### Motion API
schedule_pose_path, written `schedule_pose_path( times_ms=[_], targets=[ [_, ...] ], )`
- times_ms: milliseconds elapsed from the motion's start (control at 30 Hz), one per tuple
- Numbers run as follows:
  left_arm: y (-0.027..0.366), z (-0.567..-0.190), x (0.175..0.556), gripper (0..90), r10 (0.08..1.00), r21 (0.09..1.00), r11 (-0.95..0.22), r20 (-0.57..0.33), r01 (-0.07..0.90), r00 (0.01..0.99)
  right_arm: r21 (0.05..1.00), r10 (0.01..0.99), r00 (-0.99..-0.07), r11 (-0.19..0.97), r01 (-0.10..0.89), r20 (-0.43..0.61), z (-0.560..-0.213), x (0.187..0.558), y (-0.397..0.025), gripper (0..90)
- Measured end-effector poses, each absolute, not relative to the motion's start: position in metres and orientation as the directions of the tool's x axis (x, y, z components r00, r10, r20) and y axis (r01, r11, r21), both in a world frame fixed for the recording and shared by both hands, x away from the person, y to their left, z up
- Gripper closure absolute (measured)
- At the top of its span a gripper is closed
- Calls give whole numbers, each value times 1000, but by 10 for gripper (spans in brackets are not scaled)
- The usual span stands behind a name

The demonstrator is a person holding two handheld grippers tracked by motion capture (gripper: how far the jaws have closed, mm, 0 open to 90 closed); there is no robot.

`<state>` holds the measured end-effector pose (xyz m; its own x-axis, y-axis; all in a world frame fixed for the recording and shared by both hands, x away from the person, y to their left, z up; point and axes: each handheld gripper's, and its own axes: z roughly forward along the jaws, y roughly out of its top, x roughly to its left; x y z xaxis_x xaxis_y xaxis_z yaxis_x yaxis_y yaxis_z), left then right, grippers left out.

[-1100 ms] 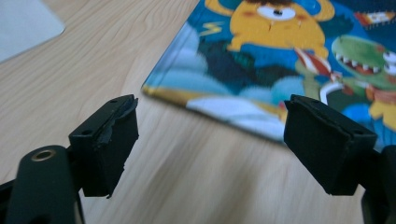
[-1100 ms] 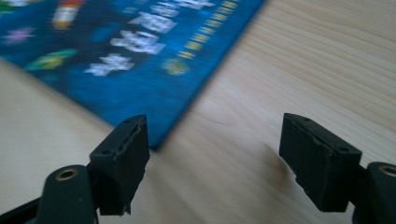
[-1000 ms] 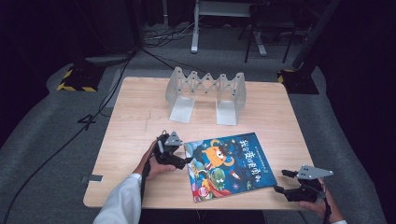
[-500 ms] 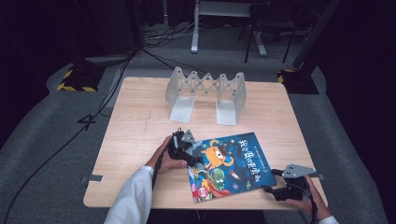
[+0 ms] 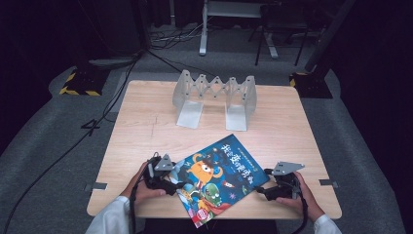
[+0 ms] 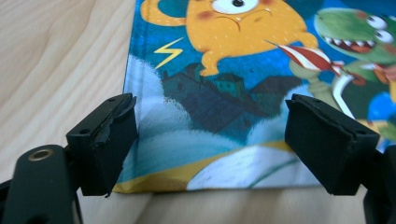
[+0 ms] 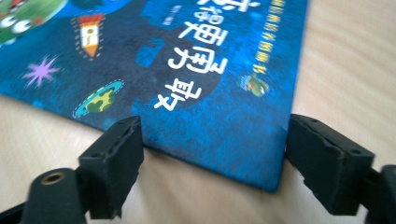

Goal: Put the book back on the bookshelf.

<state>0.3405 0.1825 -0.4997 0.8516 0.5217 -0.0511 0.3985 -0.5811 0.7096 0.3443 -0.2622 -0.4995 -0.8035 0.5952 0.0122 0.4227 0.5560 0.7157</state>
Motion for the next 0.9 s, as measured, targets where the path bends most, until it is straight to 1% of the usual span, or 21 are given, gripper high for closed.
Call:
schedule_pose_path(
  times_ms=[133, 167, 300, 467, 533, 633, 900],
  targets=[
    [198, -500, 326, 191, 530, 715, -566, -65, 410, 845, 722, 627, -779, 542, 429, -8, -499, 362, -249, 226],
    [200, -500, 323, 193, 536, 717, -561, -66, 414, 842, 724, 632, -775, 538, 431, -9, -499, 366, -246, 246],
    [207, -501, 313, 192, 543, 725, -541, -86, 426, 836, 727, 651, -759, 533, 433, -25, -499, 377, -236, 253],
    [209, -501, 302, 191, 549, 732, -514, -118, 446, 827, 734, 688, -725, 496, 464, -7, -500, 387, -232, 258],
    [207, -502, 298, 184, 549, 736, -516, -108, 438, 829, 729, 700, -714, 504, 464, -30, -501, 388, -230, 271],
    [205, -503, 294, 184, 553, 742, -502, -119, 444, 825, 736, 718, -696, 477, 481, -10, -502, 385, -230, 294],
    [198, -503, 291, 175, 536, 745, -503, -129, 438, 835, 731, 652, -758, 524, 436, -15, -502, 365, -225, 294]
  ],
)
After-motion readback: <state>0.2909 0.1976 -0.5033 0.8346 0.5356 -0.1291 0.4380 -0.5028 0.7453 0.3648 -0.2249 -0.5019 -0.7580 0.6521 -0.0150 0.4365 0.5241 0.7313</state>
